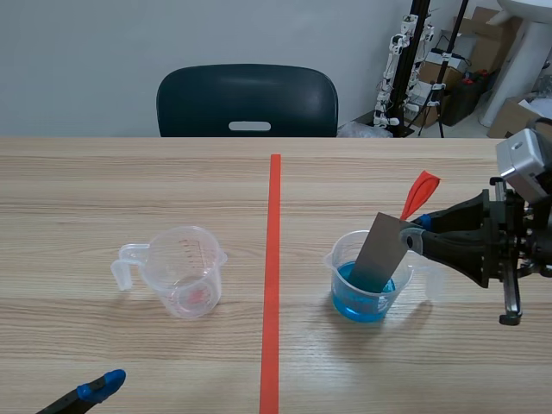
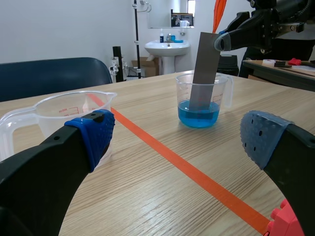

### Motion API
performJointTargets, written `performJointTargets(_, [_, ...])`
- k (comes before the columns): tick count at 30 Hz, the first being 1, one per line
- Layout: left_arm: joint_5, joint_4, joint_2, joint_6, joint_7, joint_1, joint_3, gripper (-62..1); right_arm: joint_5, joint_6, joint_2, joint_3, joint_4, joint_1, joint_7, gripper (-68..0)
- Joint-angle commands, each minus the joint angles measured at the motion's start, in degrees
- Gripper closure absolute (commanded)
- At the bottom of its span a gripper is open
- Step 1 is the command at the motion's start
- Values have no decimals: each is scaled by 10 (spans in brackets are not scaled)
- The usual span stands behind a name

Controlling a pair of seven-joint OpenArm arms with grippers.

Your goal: Do the redox reaction experiment. raise the plate out of the solution

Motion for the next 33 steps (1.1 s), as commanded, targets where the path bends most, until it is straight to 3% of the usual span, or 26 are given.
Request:
performJointTargets(1, [-2, 11, 0, 1, -10, 5, -1, -536, 9, 1, 6, 9, 7, 7, 11, -6])
performJointTargets(4, [-2, 11, 0, 1, -10, 5, -1, -536, 9, 7, 6, 9, 7, 7, 11, -6])
performJointTargets(10, [-2, 11, 0, 1, -10, 5, -1, -536, 31, 57, 14, 13, 7, 9, 11, -6])
performJointTargets(27, [-2, 11, 0, 1, -10, 5, -1, -536, 43, 64, 48, 72, 11, 9, 3, -6])
performJointTargets(33, [-2, 11, 0, 1, -10, 5, -1, -536, 43, 64, 59, 73, 30, 9, -32, -6])
